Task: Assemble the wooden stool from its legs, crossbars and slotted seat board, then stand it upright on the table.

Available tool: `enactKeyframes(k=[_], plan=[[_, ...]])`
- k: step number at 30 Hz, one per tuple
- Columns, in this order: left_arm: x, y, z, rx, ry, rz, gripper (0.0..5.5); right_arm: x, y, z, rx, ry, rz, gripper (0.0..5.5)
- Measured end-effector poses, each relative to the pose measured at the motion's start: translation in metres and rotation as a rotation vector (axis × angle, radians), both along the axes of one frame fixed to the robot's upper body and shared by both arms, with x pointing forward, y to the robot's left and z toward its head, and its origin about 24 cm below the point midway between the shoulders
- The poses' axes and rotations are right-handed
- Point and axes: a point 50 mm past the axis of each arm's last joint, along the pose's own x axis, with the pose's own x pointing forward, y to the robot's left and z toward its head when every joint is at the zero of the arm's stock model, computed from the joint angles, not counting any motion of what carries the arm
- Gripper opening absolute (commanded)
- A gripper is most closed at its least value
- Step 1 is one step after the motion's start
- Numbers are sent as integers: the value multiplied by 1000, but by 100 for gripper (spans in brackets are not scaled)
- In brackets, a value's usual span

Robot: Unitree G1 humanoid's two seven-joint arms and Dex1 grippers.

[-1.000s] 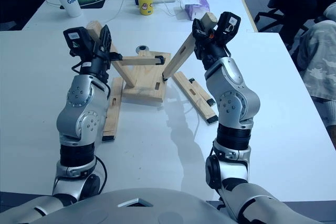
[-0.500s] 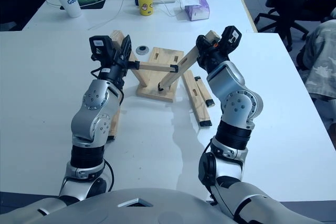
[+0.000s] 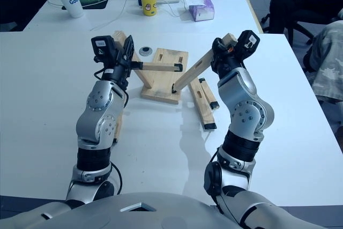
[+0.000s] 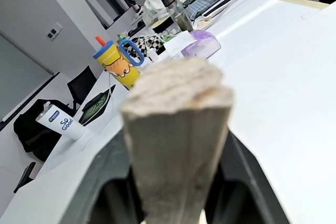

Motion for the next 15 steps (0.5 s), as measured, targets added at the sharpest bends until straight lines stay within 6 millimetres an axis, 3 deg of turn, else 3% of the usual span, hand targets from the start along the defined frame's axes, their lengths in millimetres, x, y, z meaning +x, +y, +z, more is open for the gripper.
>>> enactKeyframes(k=[15], plan=[[-1, -8, 4, 15, 32, -30, 102, 1, 2, -11, 31, -2, -210, 103]])
